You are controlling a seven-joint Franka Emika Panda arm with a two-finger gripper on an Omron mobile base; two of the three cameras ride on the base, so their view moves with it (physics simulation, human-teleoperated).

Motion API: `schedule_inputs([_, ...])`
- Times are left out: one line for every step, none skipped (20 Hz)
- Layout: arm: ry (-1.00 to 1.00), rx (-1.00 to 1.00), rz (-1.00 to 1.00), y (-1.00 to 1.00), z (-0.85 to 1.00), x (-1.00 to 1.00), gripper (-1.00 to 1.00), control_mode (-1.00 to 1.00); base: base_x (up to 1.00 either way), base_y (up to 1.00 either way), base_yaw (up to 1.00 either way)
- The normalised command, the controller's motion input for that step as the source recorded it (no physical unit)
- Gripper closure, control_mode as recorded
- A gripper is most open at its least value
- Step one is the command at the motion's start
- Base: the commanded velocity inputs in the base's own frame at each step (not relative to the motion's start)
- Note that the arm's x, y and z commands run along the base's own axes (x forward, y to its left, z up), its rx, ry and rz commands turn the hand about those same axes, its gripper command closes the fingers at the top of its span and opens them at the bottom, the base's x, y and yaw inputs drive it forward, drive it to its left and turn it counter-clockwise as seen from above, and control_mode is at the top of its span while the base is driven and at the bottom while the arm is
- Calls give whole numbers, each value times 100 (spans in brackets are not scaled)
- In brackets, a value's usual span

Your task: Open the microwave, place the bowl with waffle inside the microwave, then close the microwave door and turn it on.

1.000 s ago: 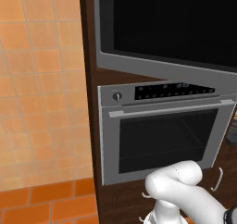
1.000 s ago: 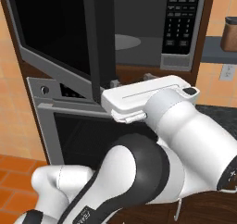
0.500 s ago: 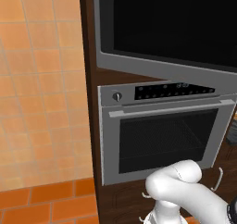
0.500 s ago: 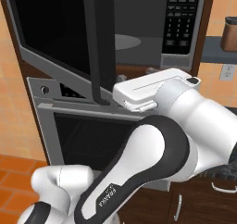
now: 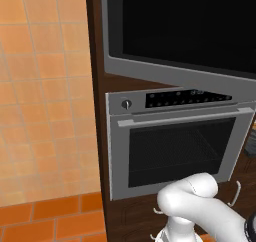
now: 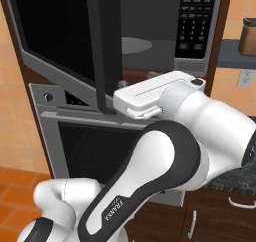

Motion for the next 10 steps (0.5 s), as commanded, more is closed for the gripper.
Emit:
schedule_inputs([0,0,10,29,0,-6,-100,-100,0,0,0])
schedule_inputs([0,0,7,36,-1,0,-100,-100,0,0,0])
schedule_inputs([0,0,7,25,0,0,-100,-100,0,0,0])
schedule_inputs([0,0,10,10,0,0,-100,-100,0,0,0])
schedule_inputs([0,0,14,9,0,-6,-100,-100,0,0,0])
schedule_inputs([0,-2,16,36,0,-4,-100,-100,0,0,0])
schedule_inputs([0,-4,23,52,-8,-11,-100,-100,0,0,0])
schedule_inputs([0,-5,32,66,-12,-13,-100,-100,0,0,0])
schedule_inputs([-1,-4,35,67,-11,-3,-100,-100,0,0,0])
schedule_inputs([0,-3,35,71,-9,0,-100,-100,0,0,0])
